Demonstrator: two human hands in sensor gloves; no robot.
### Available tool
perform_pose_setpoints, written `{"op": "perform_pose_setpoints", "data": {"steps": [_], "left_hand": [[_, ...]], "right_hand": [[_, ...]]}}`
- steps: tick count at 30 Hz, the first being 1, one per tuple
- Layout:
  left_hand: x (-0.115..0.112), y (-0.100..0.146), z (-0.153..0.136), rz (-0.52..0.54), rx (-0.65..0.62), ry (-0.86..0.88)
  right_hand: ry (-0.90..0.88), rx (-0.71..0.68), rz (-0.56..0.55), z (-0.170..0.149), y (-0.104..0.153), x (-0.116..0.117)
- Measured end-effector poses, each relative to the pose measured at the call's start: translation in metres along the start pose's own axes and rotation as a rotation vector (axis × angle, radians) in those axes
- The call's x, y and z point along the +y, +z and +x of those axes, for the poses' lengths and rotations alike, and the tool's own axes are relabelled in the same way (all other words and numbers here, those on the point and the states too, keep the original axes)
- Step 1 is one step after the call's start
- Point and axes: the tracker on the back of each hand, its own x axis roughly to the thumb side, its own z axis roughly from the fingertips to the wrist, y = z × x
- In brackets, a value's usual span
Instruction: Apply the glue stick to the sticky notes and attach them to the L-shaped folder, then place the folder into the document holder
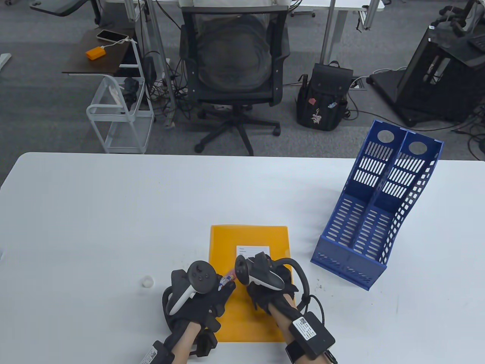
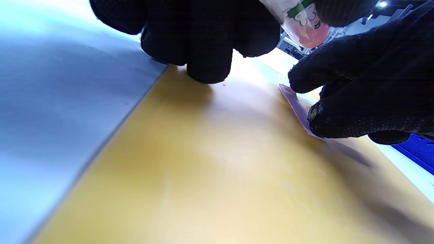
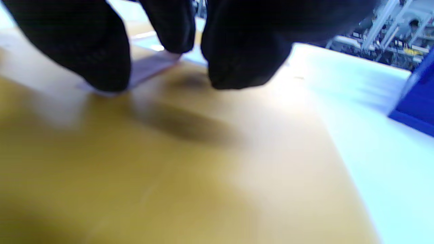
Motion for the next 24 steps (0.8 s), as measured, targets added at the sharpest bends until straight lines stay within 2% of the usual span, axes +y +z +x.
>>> {"op": "perform_pose_setpoints", "data": {"steps": [4,15,20,24], "left_hand": [[0.0,0.0,0.0,0.001,0.002,0.003],[0.001,0.0,-0.001,0.005,0.017,0.008],[0.001,0.0,-0.001,0.016,0.033,0.011],[0.0,0.001,0.0,0.022,0.048,0.022]], "right_hand": [[-0.025,0.015,0.075,-0.001,-0.007,0.001],[-0.05,0.027,0.061,-0.003,-0.005,0.003],[-0.048,0.037,-0.049,-0.005,0.004,0.004],[0.014,0.107,-0.153,-0.013,0.018,0.001]]}}
